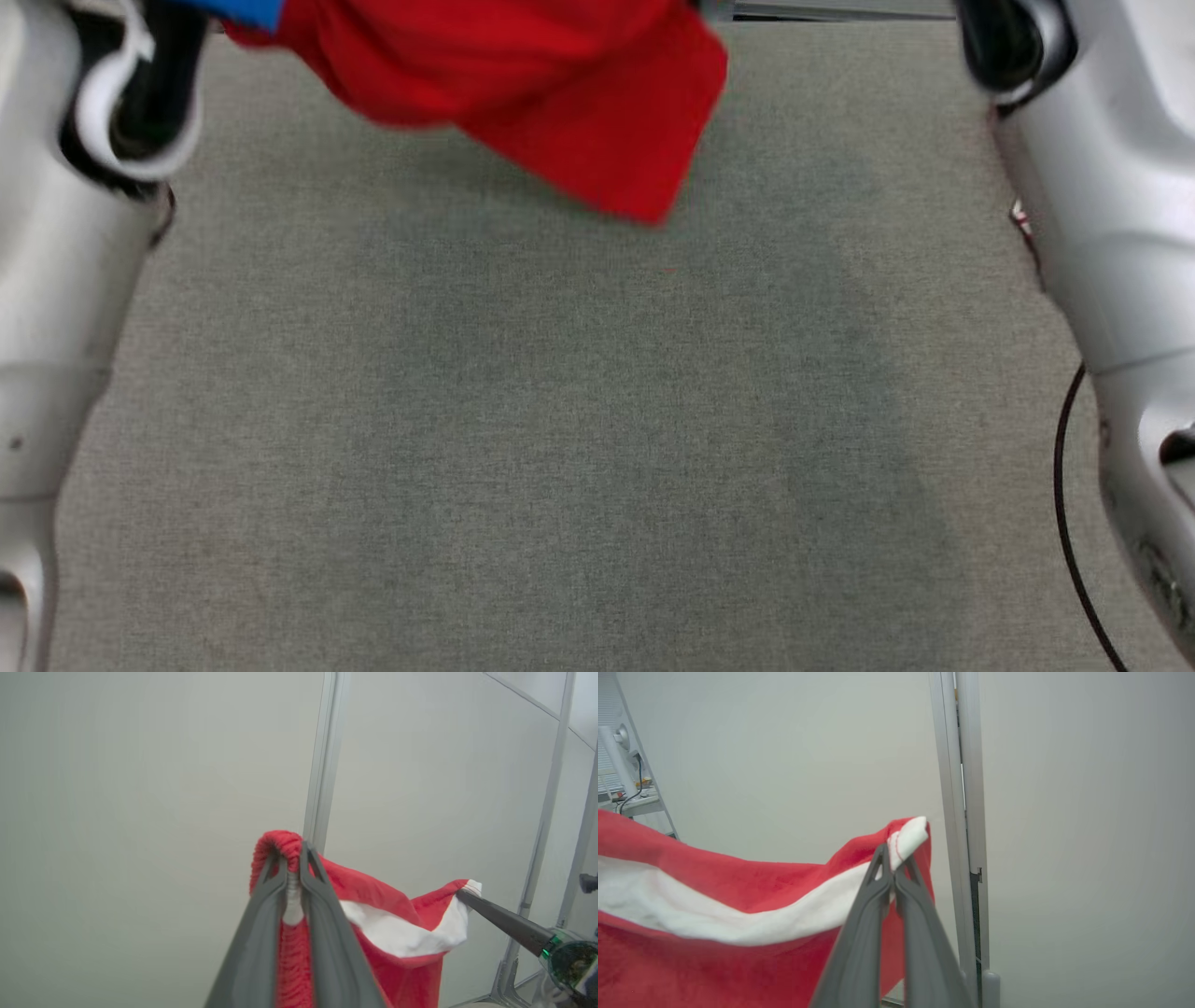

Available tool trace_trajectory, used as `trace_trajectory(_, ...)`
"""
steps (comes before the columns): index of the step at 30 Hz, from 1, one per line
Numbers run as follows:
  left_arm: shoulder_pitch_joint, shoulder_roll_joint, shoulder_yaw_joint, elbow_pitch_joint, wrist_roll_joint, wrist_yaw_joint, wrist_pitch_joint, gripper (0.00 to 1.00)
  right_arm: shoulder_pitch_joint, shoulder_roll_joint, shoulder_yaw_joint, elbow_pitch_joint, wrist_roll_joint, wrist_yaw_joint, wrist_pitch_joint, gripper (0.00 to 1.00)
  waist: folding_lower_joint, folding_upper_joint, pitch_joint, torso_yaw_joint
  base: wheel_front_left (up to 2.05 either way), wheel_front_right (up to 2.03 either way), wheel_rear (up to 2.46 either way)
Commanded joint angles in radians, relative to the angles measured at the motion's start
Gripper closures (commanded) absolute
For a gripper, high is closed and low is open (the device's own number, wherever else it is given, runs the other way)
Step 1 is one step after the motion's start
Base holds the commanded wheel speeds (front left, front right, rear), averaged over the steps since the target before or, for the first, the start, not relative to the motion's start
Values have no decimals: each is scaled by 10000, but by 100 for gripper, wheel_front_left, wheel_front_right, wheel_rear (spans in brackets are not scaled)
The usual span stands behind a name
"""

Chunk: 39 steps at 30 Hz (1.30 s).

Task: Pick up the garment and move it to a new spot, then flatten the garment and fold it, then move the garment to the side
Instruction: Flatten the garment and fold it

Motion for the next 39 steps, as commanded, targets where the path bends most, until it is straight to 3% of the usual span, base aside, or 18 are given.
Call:
trace_trajectory(1,-604,-31,-34,257,-120,-10,-97,100,-541,62,-63,246,65,1,-60,100,-4,-3,260,161,0,0,0)
trace_trajectory(7,-2798,-18,-768,1324,-535,-10,-498,100,-2565,254,-175,1454,36,1,-544,100,-4,-3,655,7,0,0,0)
trace_trajectory(12,-2301,78,-1637,1752,-1055,-11,-707,100,-2047,315,379,2030,272,3,-744,100,-4,-3,648,-45,0,0,0)
trace_trajectory(14,-1682,23,-1782,1726,-1423,-9,-763,100,-1503,311,641,2018,470,3,-834,100,-4,-3,586,-81,0,0,0)
trace_trajectory(18,18,-25,-1120,1065,-1363,-9,-783,100,-131,71,1238,1695,845,1,-928,100,-4,-3,516,-127,0,0,0)
trace_trajectory(27,5091,-513,324,-625,109,-10,-781,100,4135,-877,2159,-251,2036,3,-970,100,-4,-3,-489,-176,0,0,0)
trace_trajectory(32,7906,-701,938,-1443,771,-10,-783,100,6663,-1281,2182,-1392,2432,1,-973,100,-4,-3,-1285,-256,0,0,0)
trace_trajectory(39,10573,-1192,1109,-1968,1334,-1,-784,100,10084,-1506,1597,-2805,2829,1,-974,100,-4,-3,-2241,21,0,0,0)
